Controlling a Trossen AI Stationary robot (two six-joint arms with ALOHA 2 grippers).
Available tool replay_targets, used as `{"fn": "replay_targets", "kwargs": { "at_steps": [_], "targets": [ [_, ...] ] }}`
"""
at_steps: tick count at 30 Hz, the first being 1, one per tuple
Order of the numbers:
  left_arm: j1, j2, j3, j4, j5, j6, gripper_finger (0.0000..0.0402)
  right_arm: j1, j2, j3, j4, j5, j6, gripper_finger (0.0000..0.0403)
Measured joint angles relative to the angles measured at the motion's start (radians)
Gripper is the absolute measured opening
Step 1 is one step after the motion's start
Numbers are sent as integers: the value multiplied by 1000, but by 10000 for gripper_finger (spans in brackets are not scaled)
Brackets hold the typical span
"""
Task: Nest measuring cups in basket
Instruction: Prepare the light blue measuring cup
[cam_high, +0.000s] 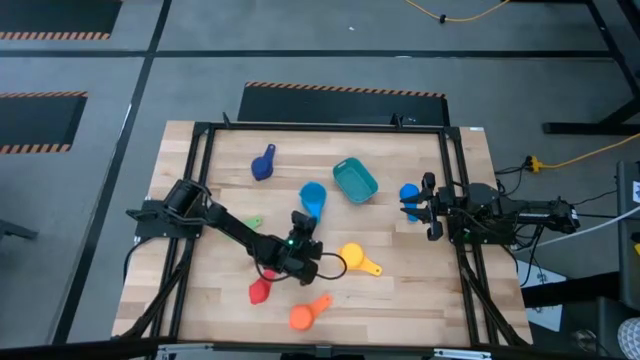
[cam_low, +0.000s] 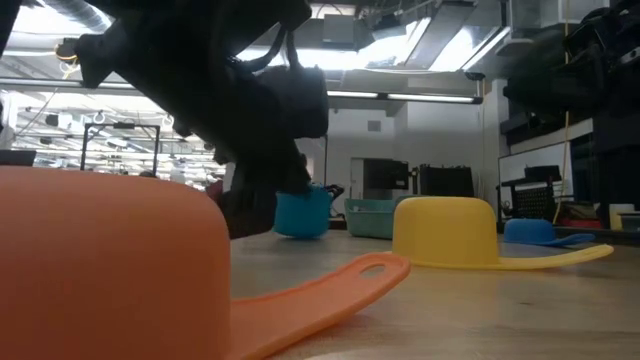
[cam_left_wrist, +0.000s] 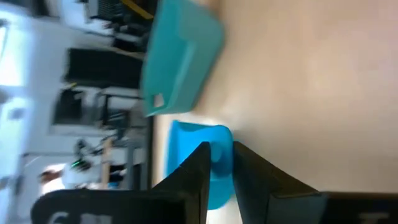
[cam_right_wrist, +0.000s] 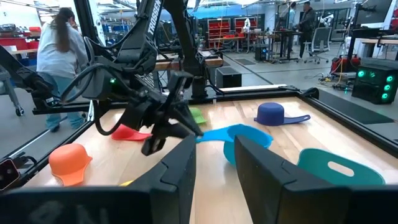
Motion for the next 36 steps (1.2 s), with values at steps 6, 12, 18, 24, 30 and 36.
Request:
{"fn": "replay_targets", "kwargs": {
  "at_steps": [6, 12, 18, 24, 30, 36],
  "targets": [
    [0, 0, 0, 2, 74, -7, 70, 0, 0, 0, 0, 0, 0, 115],
    [0, 0, 0, 1, 74, -7, 80, 0, 0, 0, 0, 0, 0, 115],
    [0, 0, 0, 1, 73, -7, 79, 0, 0, 0, 0, 0, 0, 115],
    [1, 0, 0, 1, 73, -3, 80, 0, 0, 0, -1, 0, 0, 115],
    [2, 0, 0, 12, 75, -6, 95, 0, 0, 0, 0, 0, 0, 115],
    [2, 0, 0, 24, 75, -7, 131, 0, 0, 0, -1, 0, 0, 115]
  ]
}}
